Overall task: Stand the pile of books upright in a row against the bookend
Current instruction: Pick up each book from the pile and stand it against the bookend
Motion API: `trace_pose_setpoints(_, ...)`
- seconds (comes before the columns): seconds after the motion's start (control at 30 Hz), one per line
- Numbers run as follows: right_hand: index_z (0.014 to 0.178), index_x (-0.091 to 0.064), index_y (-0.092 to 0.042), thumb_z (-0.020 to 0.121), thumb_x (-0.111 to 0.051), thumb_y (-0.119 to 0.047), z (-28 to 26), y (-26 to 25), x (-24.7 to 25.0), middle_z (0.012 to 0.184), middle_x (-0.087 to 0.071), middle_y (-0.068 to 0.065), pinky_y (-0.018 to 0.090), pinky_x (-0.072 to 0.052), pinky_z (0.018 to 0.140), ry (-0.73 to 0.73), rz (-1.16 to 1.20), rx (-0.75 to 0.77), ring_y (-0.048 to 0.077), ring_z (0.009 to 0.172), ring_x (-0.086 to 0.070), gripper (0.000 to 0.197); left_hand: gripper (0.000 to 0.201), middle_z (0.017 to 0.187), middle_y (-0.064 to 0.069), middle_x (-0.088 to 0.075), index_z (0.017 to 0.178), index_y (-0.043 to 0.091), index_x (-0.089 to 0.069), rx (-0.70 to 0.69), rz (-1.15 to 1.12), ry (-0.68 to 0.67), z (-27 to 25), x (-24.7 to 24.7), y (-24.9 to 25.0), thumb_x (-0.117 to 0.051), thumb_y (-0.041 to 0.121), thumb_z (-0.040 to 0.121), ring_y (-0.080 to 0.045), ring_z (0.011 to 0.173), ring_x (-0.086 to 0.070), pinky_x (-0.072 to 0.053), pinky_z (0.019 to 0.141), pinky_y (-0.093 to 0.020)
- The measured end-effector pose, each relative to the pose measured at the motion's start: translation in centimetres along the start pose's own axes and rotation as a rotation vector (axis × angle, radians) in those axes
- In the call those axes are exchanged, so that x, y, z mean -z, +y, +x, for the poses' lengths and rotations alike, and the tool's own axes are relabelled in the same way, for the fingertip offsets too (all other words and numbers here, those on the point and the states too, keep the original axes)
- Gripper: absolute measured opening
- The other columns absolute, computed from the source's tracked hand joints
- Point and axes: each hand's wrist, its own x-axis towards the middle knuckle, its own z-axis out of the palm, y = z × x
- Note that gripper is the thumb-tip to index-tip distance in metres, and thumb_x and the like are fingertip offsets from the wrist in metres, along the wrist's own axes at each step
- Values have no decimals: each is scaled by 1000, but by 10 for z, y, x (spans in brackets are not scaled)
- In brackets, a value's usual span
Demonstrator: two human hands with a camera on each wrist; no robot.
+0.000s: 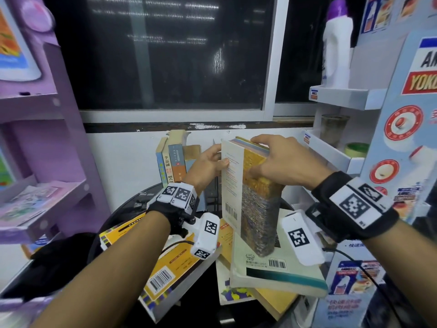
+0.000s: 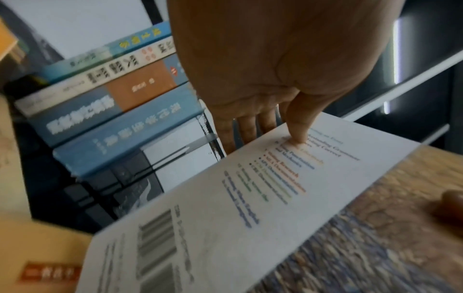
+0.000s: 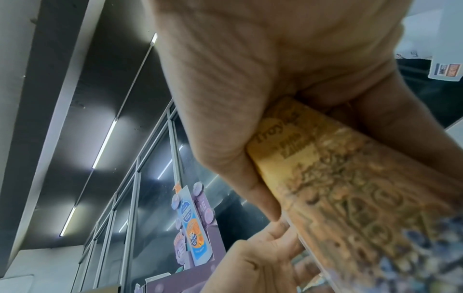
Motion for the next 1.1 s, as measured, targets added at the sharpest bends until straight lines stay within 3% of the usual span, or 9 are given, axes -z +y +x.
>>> trace_pose_setpoints(0.1,136,-48,-24,80,-74,-33,2,1,-3,122,-60,5,27,-50,71,36,31,9,19,93,-56,63,28,113,-3,-68,118,12,-60,-50,124,48,5,12,2,-56,2,92,-20,112,-61,-46,101,-41)
trace_pose_setpoints(0.2,141,-45,-24,80,-74,-33,5,1,-5,125,-59,5,23,-46,66,44,59,12,16,92,-54,67,24,117,5,-67,113,21,-64,-85,283,77,8,26,5,-59,11,92,-13,115,-59,-42,105,-39)
trace_pose_setpoints(0.33,141,-44,-23,81,-74,-33,13,0,-8,123,-60,6,23,-47,68,41,110,7,18,91,-57,68,34,131,3,-60,126,20,-61,-175,802,119,12,43,10,-56,22,93,-15,123,-51,-37,106,-32)
trace_pose_setpoints(0.4,141,-45,-22,80,-75,-32,18,0,-11,123,-60,6,23,-48,69,46,124,6,18,91,-57,69,33,127,-1,-62,124,23,-62,-245,1055,135,17,52,11,-55,25,91,-19,122,-50,-36,105,-36)
trace_pose_setpoints(0.5,141,-45,-21,79,-76,-32,28,-3,-15,125,-59,6,23,-48,70,44,129,10,17,92,-56,70,35,132,1,-59,125,26,-61,-264,1335,82,29,67,7,-52,30,92,-19,134,-39,-24,111,-39)
trace_pose_setpoints(0.73,141,-44,-22,78,-76,-34,57,-8,-23,124,-60,6,30,-55,78,33,131,18,20,96,-61,71,35,139,9,-53,126,28,-58,-229,1458,30,49,83,-8,-44,30,94,-16,143,-27,-14,117,-45)
trace_pose_setpoints(0.93,141,-45,-24,78,-75,-34,84,-7,-31,127,-59,6,28,-51,78,24,105,36,20,98,-59,70,33,140,8,-52,122,27,-59,-246,1528,-89,71,83,-23,-46,33,93,-19,145,-20,-11,117,-45)
trace_pose_setpoints(1.1,139,-48,-25,76,-78,-33,101,-2,-35,122,-61,5,27,-50,76,-6,109,48,20,95,-61,70,43,148,12,-41,132,32,-55,-242,1668,-152,77,87,-43,-42,46,93,-15,145,-20,-8,118,-45)
